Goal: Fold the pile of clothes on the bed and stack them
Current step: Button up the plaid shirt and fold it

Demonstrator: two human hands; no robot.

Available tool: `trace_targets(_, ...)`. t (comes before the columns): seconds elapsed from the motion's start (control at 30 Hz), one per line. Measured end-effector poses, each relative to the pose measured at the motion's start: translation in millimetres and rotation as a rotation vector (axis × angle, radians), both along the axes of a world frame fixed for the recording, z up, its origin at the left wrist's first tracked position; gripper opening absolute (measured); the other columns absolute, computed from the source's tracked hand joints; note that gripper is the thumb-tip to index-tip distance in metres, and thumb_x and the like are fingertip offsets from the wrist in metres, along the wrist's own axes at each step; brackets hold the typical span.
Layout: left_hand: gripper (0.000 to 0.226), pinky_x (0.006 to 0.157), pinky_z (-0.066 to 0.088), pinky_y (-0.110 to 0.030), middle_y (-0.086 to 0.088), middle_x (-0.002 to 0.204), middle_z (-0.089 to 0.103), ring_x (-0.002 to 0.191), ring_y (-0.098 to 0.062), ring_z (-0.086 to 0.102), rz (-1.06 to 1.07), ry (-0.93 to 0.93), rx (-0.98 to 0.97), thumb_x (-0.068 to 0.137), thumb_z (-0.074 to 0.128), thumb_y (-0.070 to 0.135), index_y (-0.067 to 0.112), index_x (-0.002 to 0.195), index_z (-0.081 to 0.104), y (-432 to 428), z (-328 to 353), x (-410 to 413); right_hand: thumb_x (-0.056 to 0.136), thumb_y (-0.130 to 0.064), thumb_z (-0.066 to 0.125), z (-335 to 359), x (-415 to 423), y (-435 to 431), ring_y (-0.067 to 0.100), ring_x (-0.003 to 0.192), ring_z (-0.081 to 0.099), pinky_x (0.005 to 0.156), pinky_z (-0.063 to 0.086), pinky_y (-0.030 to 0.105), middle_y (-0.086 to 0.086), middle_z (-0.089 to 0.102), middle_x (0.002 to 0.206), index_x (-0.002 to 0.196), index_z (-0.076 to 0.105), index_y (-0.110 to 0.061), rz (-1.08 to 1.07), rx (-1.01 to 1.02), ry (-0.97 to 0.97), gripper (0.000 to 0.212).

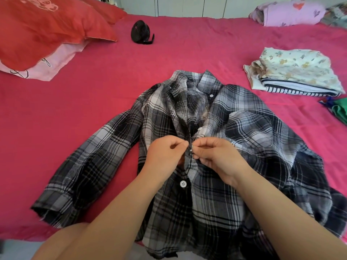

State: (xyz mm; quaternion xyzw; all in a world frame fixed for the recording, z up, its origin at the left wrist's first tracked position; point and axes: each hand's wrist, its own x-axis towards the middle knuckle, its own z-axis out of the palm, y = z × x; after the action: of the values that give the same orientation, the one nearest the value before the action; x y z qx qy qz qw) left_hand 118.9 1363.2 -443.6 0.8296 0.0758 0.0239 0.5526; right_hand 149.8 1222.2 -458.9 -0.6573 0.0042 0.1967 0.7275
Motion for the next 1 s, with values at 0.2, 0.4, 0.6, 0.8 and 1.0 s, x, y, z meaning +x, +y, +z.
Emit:
trace_targets(0.2, 0.019, 0.073, 0.056, -0.033, 0.009, 0.069, 0.068, 0.066, -0.007, 0.065, 0.026, -0.008, -0.007, 0.078, 0.073, 0.019, 0.031, 0.067, 0.062, -1, -7, 3, 0.081, 0.007, 0.061, -1, 2, 0, 0.006, 0.058, 0.059, 0.053, 0.047, 0.012, 0.001, 0.061, 0.063, 0.074, 0.063, -0.013, 0.008, 0.027, 0.017, 0.021)
trace_targets(0.4, 0.022, 0.068, 0.056, -0.027, 0.008, 0.067, 0.067, 0.058, -0.005, 0.063, -0.020, -0.042, 0.058, 0.078, 0.072, 0.016, 0.030, 0.066, 0.061, 0, -11, 7, 0.084, 0.006, 0.058, -2, 2, 0, 0.004, 0.059, 0.062, 0.056, 0.049, 0.011, 0.001, 0.062, 0.068, 0.078, 0.062, -0.011, 0.013, -0.001, 0.017, 0.019)
trace_targets(0.6, 0.020, 0.068, 0.049, -0.017, 0.017, 0.063, 0.059, 0.064, 0.002, 0.059, -0.052, -0.165, 0.247, 0.079, 0.071, 0.018, 0.029, 0.068, 0.059, -3, -15, 7, 0.084, -0.012, 0.065, -2, 2, 0, 0.002, 0.059, 0.058, 0.062, 0.049, 0.014, -0.004, 0.062, 0.062, 0.071, 0.066, -0.015, 0.019, -0.055, -0.056, 0.014)
trace_targets(0.8, 0.010, 0.063, 0.038, 0.000, 0.023, 0.064, 0.049, 0.063, 0.009, 0.049, -0.020, -0.244, 0.372, 0.080, 0.072, 0.023, 0.023, 0.077, 0.062, -5, -19, 8, 0.081, -0.001, 0.066, -3, 1, 2, 0.006, 0.059, 0.058, 0.058, 0.050, 0.014, -0.001, 0.062, 0.065, 0.077, 0.062, -0.013, -0.091, -0.061, -0.049, 0.013)
trace_targets(1.0, 0.020, 0.065, 0.049, -0.014, 0.013, 0.063, 0.062, 0.060, 0.001, 0.061, 0.003, -0.159, 0.180, 0.077, 0.074, 0.021, 0.027, 0.067, 0.058, -8, -20, 6, 0.082, 0.005, 0.061, -2, 1, 3, 0.002, 0.052, 0.054, 0.052, 0.048, 0.013, -0.003, 0.058, 0.060, 0.076, 0.061, -0.013, -0.127, 0.004, 0.018, 0.019)
